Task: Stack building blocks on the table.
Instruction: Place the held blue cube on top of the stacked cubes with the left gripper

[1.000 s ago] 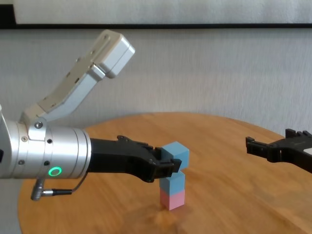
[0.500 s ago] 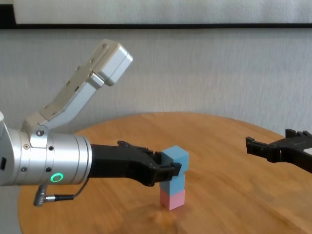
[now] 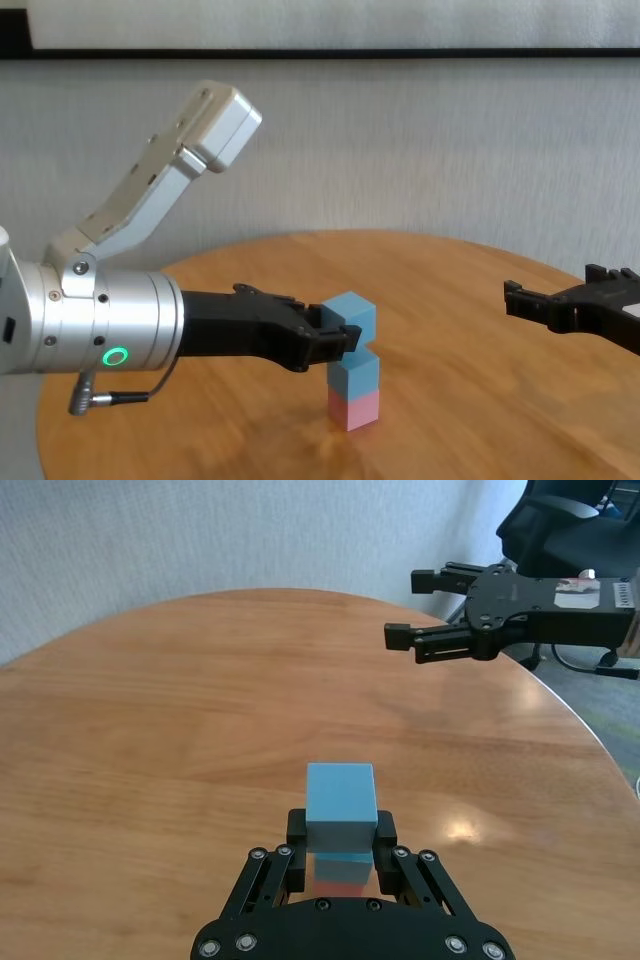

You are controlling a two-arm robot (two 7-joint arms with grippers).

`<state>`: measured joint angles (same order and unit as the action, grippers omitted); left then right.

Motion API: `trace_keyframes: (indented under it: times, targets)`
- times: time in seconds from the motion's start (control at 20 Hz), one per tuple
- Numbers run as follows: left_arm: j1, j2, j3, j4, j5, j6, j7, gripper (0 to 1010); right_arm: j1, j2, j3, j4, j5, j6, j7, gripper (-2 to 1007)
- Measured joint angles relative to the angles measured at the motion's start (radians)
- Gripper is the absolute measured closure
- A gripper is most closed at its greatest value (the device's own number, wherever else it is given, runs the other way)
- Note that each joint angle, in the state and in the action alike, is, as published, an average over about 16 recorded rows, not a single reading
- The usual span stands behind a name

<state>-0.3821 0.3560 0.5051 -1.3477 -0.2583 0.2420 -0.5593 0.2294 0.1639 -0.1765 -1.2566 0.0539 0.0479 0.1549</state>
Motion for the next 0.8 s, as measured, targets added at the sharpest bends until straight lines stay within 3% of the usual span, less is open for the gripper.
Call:
trace_keyframes:
  times: [0.8]
  targets:
    - [-0.037, -0.001, 0.029, 0.065, -0.026, -0.022, 0.009, 610, 0.000, 0.000, 0.000, 0.000, 0.000, 0.000, 0.000, 0]
